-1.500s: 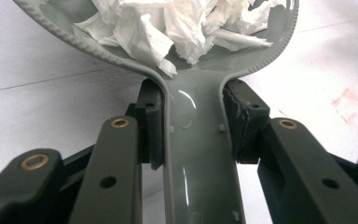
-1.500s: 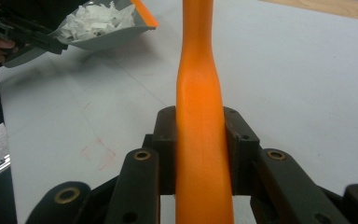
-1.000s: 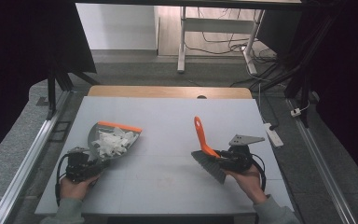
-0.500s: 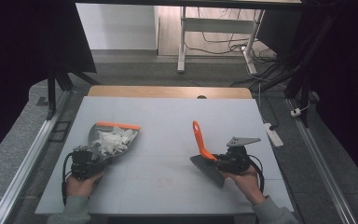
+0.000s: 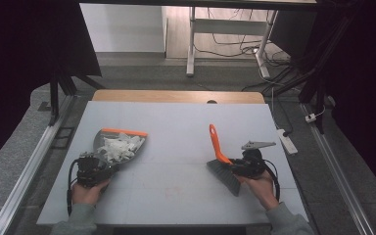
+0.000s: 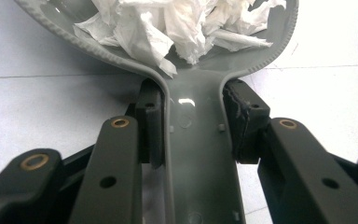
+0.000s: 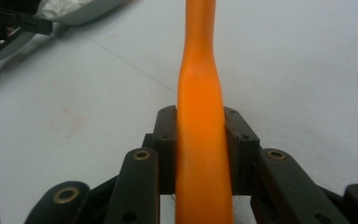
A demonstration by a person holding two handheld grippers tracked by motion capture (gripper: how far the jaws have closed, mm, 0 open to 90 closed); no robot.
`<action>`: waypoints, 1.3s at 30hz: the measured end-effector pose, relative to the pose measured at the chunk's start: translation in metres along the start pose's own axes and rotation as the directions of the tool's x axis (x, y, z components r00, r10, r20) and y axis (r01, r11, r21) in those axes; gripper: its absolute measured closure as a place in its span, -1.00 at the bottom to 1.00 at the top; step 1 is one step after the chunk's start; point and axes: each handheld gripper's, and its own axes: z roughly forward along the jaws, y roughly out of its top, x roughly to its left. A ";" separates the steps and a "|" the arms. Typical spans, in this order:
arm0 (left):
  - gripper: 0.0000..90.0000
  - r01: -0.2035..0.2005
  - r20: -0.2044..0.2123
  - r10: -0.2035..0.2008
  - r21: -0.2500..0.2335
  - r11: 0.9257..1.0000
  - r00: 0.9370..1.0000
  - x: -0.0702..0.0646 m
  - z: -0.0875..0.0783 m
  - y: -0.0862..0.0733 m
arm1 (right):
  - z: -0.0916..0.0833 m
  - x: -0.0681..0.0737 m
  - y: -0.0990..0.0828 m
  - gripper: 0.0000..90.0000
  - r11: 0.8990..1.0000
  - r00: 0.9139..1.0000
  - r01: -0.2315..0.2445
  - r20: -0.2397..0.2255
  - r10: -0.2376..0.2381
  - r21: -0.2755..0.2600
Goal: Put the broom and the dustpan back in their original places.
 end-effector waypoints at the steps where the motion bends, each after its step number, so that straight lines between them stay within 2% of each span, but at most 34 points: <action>1: 0.36 -0.001 0.000 0.001 0.001 1.000 1.000 0.000 0.000 0.000 | 0.001 -0.001 0.000 0.55 1.000 1.000 0.001 0.004 -0.001 0.001; 4: 0.36 -0.002 -0.002 0.002 0.004 1.000 1.000 0.000 0.001 0.000 | 0.002 -0.003 0.001 0.54 1.000 0.999 0.010 0.032 -0.011 0.013; 8: 0.36 0.000 -0.007 0.000 0.009 1.000 1.000 0.001 0.003 0.000 | 0.003 -0.006 0.002 0.48 0.999 0.994 0.038 0.099 -0.041 0.036; 18: 0.35 0.006 -0.017 -0.006 0.010 1.000 1.000 0.000 0.005 0.000 | 0.004 -0.014 0.002 0.43 0.999 0.993 0.025 0.115 -0.029 0.036; 22: 0.31 -0.006 -0.016 0.006 0.004 1.000 1.000 0.000 0.005 0.000 | 0.005 -0.017 0.001 0.40 0.999 0.993 0.018 0.119 -0.022 0.035; 28: 0.15 -0.022 -0.016 0.022 -0.002 1.000 1.000 -0.001 0.004 -0.001 | 0.006 -0.018 0.001 0.36 0.999 0.990 0.026 0.136 -0.032 0.040; 31: 0.06 -0.032 -0.030 0.031 -0.008 0.999 0.999 -0.002 0.003 -0.001 | 0.007 -0.018 0.001 0.31 0.999 0.988 0.028 0.153 -0.035 0.047; 36: -0.19 -0.049 -0.047 0.048 -0.020 0.999 0.998 -0.004 0.000 -0.001 | 0.009 -0.020 0.000 0.25 0.998 0.984 0.016 0.176 -0.027 0.062; 39: -0.26 -0.060 -0.053 0.059 -0.021 0.998 0.997 -0.005 -0.001 -0.001 | 0.010 -0.021 0.000 0.20 0.997 0.981 0.017 0.193 -0.031 0.077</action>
